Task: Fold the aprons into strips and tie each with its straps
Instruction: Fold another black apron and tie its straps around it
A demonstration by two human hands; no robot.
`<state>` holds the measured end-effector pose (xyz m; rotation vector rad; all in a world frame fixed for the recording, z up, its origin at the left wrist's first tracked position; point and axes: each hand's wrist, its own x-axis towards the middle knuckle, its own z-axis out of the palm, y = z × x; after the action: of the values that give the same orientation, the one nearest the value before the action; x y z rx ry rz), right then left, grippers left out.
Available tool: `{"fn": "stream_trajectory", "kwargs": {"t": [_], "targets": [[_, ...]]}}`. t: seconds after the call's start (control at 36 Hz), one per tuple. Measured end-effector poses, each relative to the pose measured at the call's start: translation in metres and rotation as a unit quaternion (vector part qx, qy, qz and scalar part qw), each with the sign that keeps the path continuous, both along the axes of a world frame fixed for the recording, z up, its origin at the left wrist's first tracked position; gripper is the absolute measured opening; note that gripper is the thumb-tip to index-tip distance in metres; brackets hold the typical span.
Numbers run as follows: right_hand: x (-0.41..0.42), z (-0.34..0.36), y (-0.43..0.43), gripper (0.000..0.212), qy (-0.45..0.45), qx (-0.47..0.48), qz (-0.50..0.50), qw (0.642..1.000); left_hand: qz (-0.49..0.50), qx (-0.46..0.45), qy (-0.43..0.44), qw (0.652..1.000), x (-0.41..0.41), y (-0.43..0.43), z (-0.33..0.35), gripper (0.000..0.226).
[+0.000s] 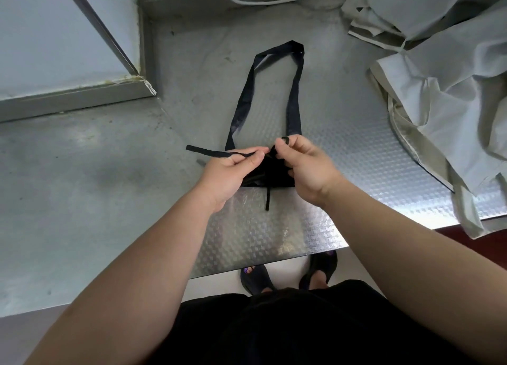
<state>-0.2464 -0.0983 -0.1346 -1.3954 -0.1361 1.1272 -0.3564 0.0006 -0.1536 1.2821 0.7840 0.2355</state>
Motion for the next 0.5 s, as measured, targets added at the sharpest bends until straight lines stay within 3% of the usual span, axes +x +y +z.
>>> {"fn": "stream_trajectory", "kwargs": {"t": [0.33, 0.5], "targets": [[0.0002, -0.0086, -0.0064, 0.026, -0.015, -0.023, -0.097, 0.995, -0.018, 0.030, 0.018, 0.999, 0.0003, 0.0012, -0.0056, 0.019], [0.0070, -0.0079, -0.0107, 0.028, 0.099, -0.024, -0.212, 0.972, -0.001, 0.041, 0.001, 0.999, -0.0005, 0.0006, -0.0062, 0.019]]}}
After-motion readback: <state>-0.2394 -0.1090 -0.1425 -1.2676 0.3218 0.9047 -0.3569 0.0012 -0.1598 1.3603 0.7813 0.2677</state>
